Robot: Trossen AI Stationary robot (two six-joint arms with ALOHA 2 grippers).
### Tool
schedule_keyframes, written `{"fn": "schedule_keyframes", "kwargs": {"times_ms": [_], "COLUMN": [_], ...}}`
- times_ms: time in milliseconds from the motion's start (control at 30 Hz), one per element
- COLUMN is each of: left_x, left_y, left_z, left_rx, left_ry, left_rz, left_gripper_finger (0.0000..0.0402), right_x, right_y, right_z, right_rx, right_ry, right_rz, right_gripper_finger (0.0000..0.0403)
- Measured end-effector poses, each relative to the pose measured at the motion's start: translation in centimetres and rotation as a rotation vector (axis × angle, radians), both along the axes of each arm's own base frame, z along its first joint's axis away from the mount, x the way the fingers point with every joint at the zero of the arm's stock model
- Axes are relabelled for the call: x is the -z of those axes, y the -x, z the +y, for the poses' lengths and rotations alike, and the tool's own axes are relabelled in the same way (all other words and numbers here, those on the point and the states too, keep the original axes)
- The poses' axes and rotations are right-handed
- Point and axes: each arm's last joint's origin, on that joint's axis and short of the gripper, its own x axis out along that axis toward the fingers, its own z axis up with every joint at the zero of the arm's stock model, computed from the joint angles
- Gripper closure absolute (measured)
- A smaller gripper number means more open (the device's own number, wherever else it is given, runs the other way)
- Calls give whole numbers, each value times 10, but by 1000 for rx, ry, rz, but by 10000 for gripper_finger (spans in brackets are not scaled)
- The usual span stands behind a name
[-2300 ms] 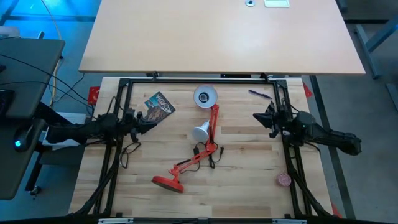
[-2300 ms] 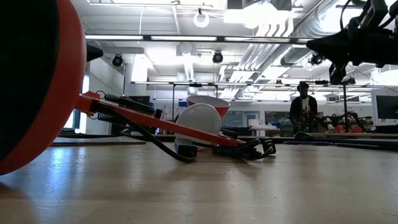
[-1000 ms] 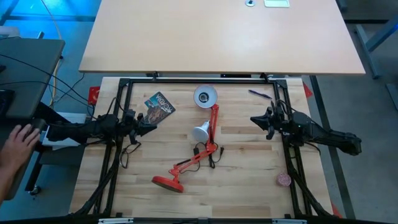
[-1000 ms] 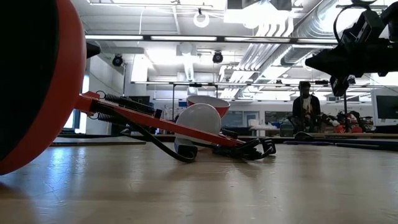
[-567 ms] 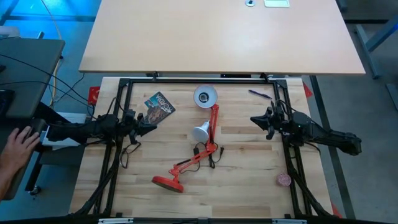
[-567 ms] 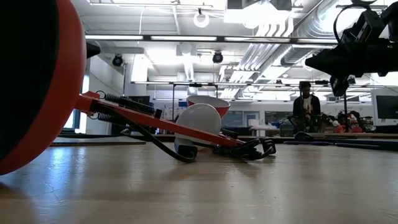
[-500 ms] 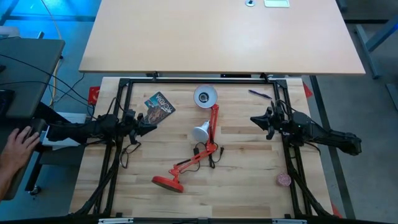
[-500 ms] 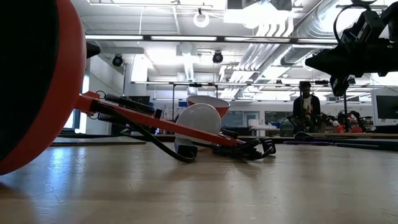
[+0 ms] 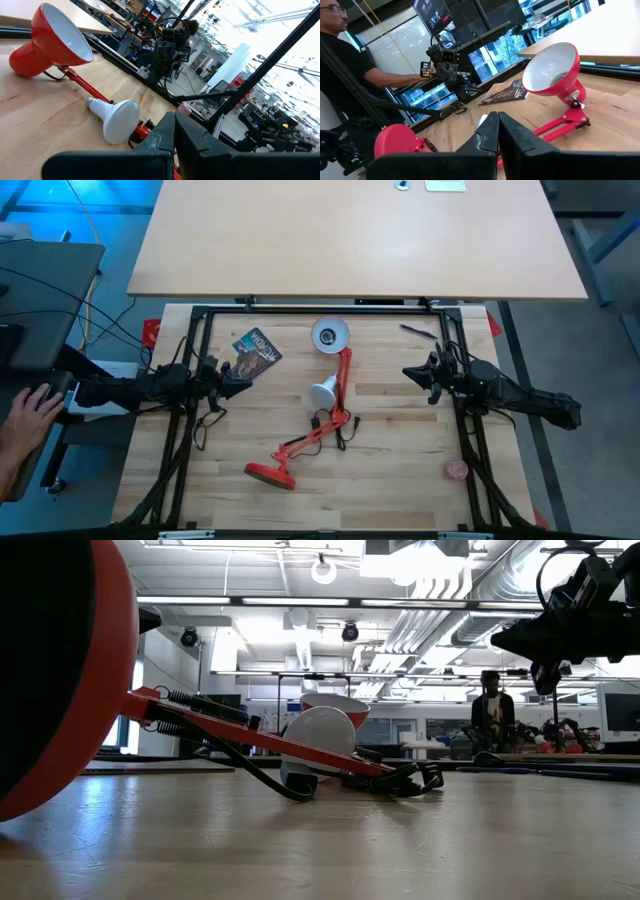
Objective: Screw lightbulb
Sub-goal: Return to Home Position
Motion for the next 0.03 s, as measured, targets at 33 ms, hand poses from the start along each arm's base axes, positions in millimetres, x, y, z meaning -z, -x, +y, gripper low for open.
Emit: {"fn": "schedule_keyframes", "kwargs": {"times_ms": [33], "left_x": [0], "left_y": [0], "left_z": [0], "left_rx": [0], "left_ry": [0], "left_rz": [0], "left_gripper_finger": [401], "right_x": [0], "right_y": [0], "right_z": [0], "right_rx": [0], "right_ry": [0], "right_rz": [0], "right_gripper_finger": [402]}}
